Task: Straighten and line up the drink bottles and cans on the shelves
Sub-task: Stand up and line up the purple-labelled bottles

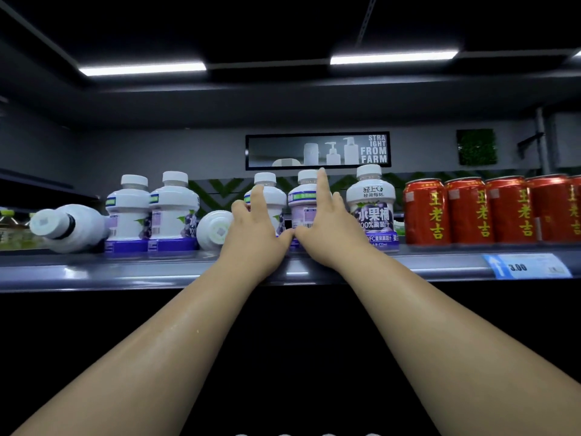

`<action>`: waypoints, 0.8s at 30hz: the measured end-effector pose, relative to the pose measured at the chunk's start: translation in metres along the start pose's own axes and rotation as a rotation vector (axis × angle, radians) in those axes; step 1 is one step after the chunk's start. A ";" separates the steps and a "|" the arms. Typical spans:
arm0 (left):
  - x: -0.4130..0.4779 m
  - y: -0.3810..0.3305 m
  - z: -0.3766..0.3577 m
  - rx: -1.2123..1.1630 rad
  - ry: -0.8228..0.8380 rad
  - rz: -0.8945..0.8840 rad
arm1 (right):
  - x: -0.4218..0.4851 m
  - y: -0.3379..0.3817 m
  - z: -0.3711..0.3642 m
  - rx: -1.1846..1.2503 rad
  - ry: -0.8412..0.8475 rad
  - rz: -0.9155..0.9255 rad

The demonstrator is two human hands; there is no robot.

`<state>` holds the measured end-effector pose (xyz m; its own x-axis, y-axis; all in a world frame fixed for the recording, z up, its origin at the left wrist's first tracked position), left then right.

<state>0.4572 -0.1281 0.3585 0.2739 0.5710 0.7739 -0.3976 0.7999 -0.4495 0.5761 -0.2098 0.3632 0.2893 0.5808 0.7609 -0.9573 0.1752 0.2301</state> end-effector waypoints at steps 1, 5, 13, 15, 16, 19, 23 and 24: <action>0.003 0.001 -0.002 -0.007 0.021 0.013 | -0.001 -0.001 0.001 0.012 -0.021 -0.010; 0.021 0.012 -0.004 -0.034 0.062 0.081 | -0.005 -0.002 0.005 -0.003 -0.095 -0.053; 0.037 0.030 -0.005 -0.042 0.163 0.154 | -0.010 -0.001 -0.002 -0.044 -0.052 -0.044; 0.036 0.034 0.002 -0.129 0.151 0.165 | -0.012 -0.001 0.000 -0.065 -0.064 -0.040; 0.035 0.036 0.006 -0.174 0.133 0.174 | -0.013 0.000 0.001 -0.067 -0.064 -0.034; 0.031 0.040 0.012 -0.247 0.097 0.173 | -0.011 0.002 -0.002 -0.065 -0.040 -0.027; 0.028 0.039 0.004 -0.222 0.141 0.152 | -0.013 0.001 0.000 -0.083 -0.090 -0.028; 0.029 0.040 0.005 -0.229 0.131 0.154 | -0.014 0.002 0.002 -0.092 -0.112 -0.024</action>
<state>0.4453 -0.0808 0.3650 0.3423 0.6962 0.6310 -0.2401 0.7140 -0.6577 0.5705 -0.2192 0.3539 0.3055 0.4838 0.8201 -0.9445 0.2634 0.1965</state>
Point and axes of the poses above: each hand's wrist, its own x-axis towards the middle knuckle, its own z-axis out of the back of the hand, y = z × x, the point moved 10 cm from there along x, towards the middle knuckle, and after that the axes turned 8 degrees about z, right-handed, at the moved point
